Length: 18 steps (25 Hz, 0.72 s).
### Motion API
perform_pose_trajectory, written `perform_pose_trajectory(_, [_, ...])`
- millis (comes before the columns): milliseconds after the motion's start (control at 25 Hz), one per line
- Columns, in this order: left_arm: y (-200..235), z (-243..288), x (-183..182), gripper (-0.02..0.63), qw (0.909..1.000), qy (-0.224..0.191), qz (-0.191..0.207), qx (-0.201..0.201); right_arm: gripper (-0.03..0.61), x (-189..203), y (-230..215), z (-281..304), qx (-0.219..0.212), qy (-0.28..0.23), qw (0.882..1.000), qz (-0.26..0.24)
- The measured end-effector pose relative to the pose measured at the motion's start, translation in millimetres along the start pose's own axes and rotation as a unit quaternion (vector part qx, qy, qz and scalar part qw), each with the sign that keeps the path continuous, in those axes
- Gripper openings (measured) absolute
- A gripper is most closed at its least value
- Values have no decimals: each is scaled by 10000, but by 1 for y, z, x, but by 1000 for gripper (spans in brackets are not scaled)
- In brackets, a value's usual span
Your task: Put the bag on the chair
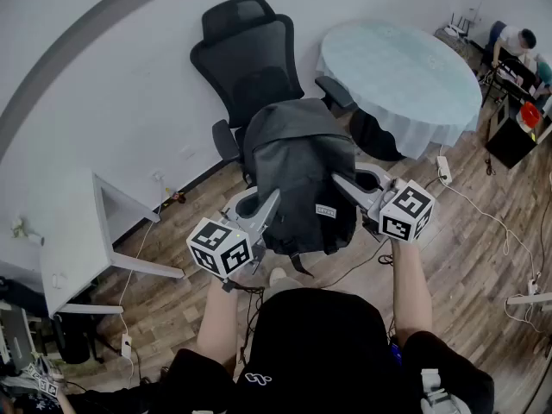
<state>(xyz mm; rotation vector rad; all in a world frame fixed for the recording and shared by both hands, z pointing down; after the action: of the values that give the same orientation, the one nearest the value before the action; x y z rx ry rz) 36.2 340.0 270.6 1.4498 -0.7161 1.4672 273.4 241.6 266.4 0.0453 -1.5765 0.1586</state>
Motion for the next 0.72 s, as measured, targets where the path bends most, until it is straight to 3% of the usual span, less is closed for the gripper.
perform_pose_trajectory(720, [11, -15, 4, 37, 9999, 67, -10, -146, 51, 8, 3, 18, -80, 49, 9996, 276])
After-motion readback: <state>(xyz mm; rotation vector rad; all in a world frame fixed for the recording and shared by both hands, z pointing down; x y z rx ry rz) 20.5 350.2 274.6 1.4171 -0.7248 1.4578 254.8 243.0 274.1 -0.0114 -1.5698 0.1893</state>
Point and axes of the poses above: the fingertips, and each gripper's own axes: z forward along the fingers, y to its left, x out of its underside, the point moved 9 cm from there along -z, backward along the fingers, and after that the axes turned 7 degrees about -x, right-handed, at the moved point
